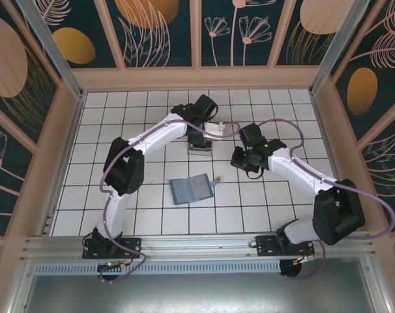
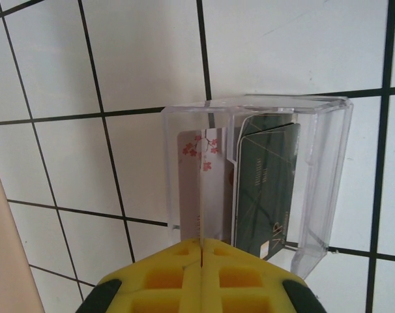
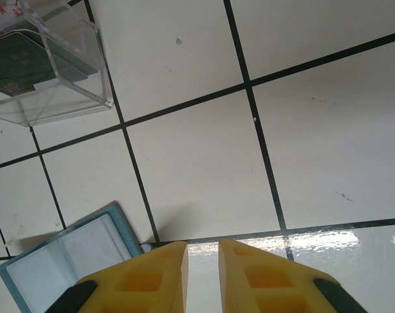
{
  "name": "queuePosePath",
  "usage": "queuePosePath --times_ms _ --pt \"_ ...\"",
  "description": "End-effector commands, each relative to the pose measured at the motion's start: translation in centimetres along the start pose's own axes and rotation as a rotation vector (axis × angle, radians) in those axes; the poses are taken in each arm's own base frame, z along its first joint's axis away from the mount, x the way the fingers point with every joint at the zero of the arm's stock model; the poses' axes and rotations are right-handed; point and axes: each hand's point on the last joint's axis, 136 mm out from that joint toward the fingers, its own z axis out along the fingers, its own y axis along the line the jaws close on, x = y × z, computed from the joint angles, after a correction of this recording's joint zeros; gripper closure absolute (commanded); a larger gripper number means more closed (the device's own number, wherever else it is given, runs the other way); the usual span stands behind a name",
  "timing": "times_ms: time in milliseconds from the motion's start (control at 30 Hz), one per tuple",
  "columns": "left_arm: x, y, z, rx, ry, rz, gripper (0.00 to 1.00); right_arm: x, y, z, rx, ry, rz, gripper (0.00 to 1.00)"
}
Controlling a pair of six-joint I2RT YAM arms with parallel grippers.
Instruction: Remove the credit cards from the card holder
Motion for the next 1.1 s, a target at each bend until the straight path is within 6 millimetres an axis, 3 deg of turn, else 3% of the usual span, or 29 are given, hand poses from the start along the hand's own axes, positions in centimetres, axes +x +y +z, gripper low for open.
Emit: queuePosePath --times_ms 0,367,633,933,1067 --pt "-0.1 0.3 1.2 -0.003 0.007 0.027 1.00 0.2 -0.4 0.3 0.016 0.015 -0.010 0.79" --pt "-0.1 0.1 1.9 0.010 0.009 0.029 1.00 0.1 -0.3 0.7 0.017 0.024 -0.011 0.79" --pt "-0.1 1.5 1.4 -0.049 0.021 0.027 0.80 0.3 -0.3 0.9 0.014 0.032 -0.008 0.79" --pt "-0.3 2.3 1.5 -0.084 0.018 0.018 0.74 0.4 -0.4 0.9 0.011 0.032 -0.005 0.80" --pt "-0.9 2.9 0.6 -0.098 -0.017 -0.030 0.73 0.5 -0.2 0.9 -0.003 0.031 -0.006 0.79"
